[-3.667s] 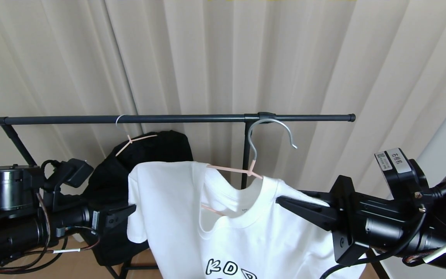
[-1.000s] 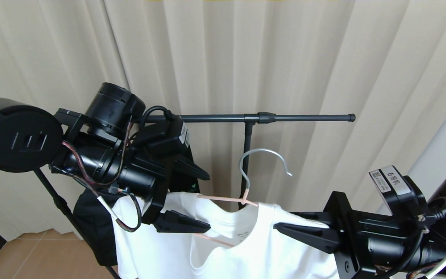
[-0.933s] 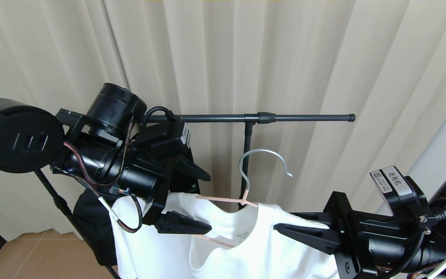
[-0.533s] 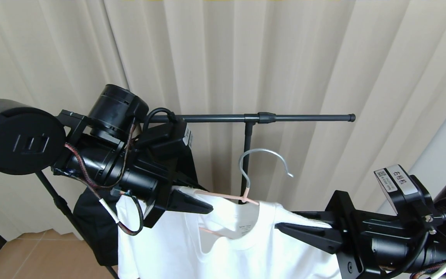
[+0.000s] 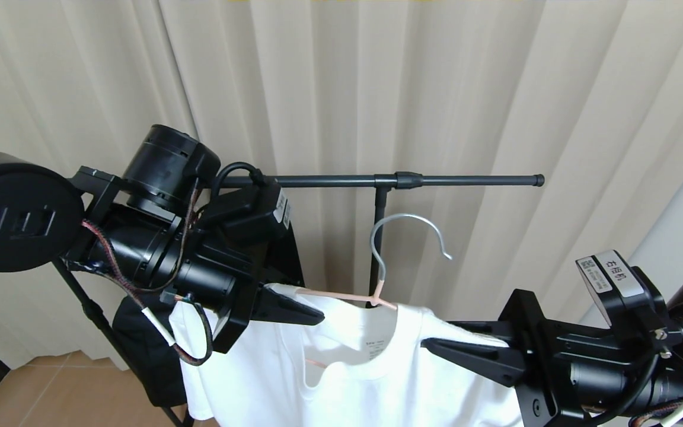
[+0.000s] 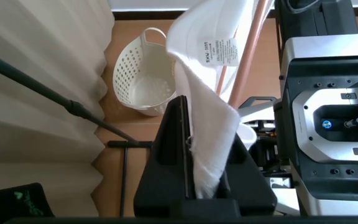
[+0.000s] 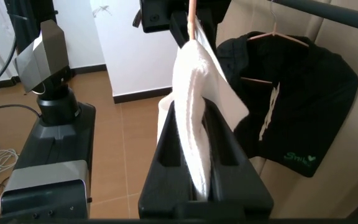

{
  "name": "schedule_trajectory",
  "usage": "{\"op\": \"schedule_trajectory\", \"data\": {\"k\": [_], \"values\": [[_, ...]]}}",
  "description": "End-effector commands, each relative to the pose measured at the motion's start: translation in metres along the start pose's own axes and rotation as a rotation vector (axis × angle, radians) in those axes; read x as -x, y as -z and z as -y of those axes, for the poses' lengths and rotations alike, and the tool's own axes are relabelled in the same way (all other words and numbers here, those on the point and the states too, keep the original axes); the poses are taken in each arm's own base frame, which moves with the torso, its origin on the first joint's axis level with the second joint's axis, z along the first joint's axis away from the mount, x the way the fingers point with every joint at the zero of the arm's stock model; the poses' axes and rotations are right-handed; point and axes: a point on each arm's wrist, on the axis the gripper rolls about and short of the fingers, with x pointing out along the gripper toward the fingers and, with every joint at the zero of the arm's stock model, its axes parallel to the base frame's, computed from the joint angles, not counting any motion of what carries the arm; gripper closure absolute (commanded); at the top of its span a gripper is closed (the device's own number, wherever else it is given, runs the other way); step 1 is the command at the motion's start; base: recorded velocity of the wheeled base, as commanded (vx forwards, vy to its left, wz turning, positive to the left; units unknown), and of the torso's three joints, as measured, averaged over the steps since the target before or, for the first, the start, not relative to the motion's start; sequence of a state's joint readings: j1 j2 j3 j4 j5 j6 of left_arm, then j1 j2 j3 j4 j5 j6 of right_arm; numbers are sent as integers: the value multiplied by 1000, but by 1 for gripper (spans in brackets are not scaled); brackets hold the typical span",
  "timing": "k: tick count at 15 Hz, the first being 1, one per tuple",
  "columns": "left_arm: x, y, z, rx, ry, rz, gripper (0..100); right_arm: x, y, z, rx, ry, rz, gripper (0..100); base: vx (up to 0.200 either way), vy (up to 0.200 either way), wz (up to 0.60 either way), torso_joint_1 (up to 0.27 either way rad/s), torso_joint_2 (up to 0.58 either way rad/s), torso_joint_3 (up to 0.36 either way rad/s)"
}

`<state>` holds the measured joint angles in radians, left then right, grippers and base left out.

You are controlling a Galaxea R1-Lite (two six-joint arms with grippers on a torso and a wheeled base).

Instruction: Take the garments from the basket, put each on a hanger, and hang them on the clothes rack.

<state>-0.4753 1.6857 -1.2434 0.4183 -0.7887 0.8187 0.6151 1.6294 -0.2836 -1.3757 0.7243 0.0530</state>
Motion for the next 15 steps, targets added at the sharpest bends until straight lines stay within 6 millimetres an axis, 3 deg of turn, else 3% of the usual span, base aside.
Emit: {"op": "schedule_trajectory", "data": {"k": [1,10,15], "values": [[5,0,4,3,-9,1,100,1,0,0,1,0,1,0,0,0,0,0,0,0],[36,6,14,66,-104,15,100,12,-7,18,23,93,23,0,0,0,0,0,0,0],[57,17,34,60,-213,62,100,15,-4,33,10,145,12,0,0,0,0,0,0,0]]}}
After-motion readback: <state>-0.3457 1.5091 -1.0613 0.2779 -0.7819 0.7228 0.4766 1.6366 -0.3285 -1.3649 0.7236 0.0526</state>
